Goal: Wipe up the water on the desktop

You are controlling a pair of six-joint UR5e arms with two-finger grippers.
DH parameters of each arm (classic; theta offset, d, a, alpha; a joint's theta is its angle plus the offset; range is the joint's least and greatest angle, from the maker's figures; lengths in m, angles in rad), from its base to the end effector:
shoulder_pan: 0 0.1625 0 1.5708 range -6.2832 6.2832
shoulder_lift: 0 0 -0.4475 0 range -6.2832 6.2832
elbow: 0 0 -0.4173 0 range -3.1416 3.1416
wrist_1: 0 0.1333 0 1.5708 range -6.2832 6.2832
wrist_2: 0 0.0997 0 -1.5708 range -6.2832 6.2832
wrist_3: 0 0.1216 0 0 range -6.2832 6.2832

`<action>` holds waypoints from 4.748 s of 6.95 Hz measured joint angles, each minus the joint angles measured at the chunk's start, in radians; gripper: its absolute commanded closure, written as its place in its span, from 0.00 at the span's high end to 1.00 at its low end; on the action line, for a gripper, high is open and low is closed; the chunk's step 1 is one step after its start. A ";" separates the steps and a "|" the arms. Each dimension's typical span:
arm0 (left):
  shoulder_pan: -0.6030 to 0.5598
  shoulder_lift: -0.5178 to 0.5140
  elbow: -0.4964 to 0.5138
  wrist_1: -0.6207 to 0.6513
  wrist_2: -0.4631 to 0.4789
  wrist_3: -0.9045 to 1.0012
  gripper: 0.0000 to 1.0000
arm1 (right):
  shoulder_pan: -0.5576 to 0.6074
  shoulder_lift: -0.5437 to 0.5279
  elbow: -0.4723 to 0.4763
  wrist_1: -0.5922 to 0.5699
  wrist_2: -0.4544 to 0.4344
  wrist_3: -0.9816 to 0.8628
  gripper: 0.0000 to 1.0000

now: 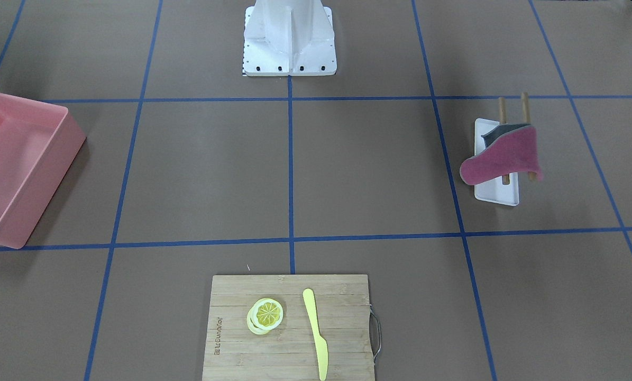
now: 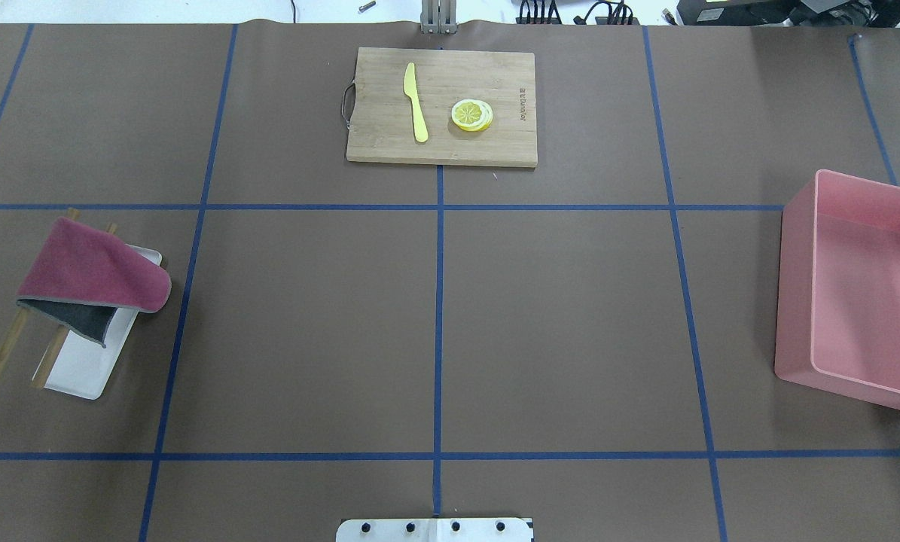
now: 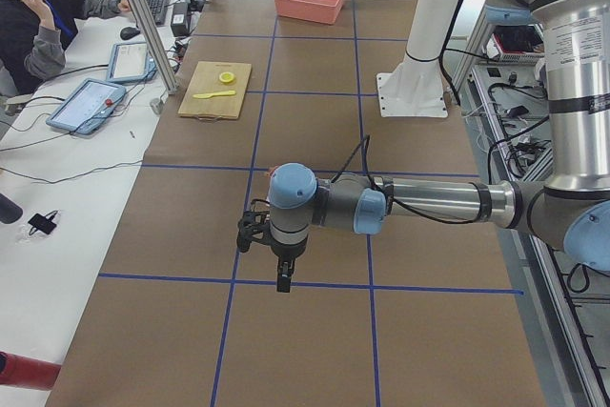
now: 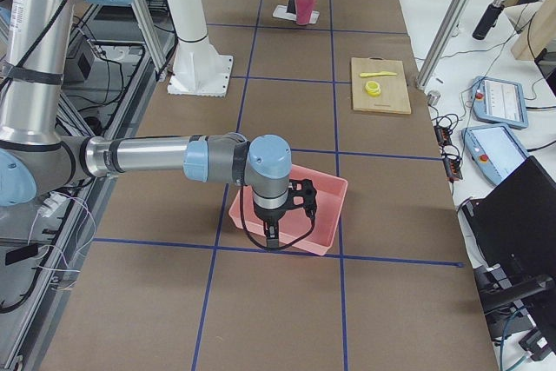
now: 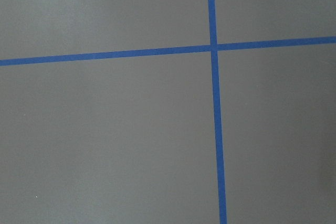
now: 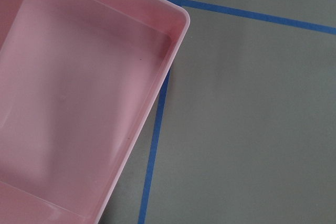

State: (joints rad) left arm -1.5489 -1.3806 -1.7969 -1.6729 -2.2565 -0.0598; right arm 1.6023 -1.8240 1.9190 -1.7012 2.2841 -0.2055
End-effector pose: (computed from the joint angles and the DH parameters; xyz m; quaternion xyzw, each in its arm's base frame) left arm -0.0466 -0.4453 0.6665 0.0512 0.3377 0.0054 0.9398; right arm 0.0663 -0.3978 0.6516 0.0248 -0.3486 -0.0753 0.9339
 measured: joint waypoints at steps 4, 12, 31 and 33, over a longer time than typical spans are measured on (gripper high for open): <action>0.000 0.001 -0.032 0.001 -0.014 0.000 0.99 | 0.000 -0.002 0.021 -0.002 0.000 0.000 1.00; 0.048 -0.210 0.000 -0.135 -0.124 -0.011 0.99 | -0.008 0.012 0.024 0.297 0.116 0.146 1.00; 0.436 -0.194 0.038 -0.573 -0.144 -0.563 0.00 | -0.281 0.080 0.115 0.461 -0.019 0.723 1.00; 0.434 -0.255 -0.010 -0.574 -0.149 -0.826 0.00 | -0.355 0.229 0.109 0.493 -0.021 0.732 1.00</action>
State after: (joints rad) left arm -1.1149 -1.6351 -1.8072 -2.2465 -2.4055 -0.8855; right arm 1.2471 -1.5951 2.0282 -1.2085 2.2628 0.5267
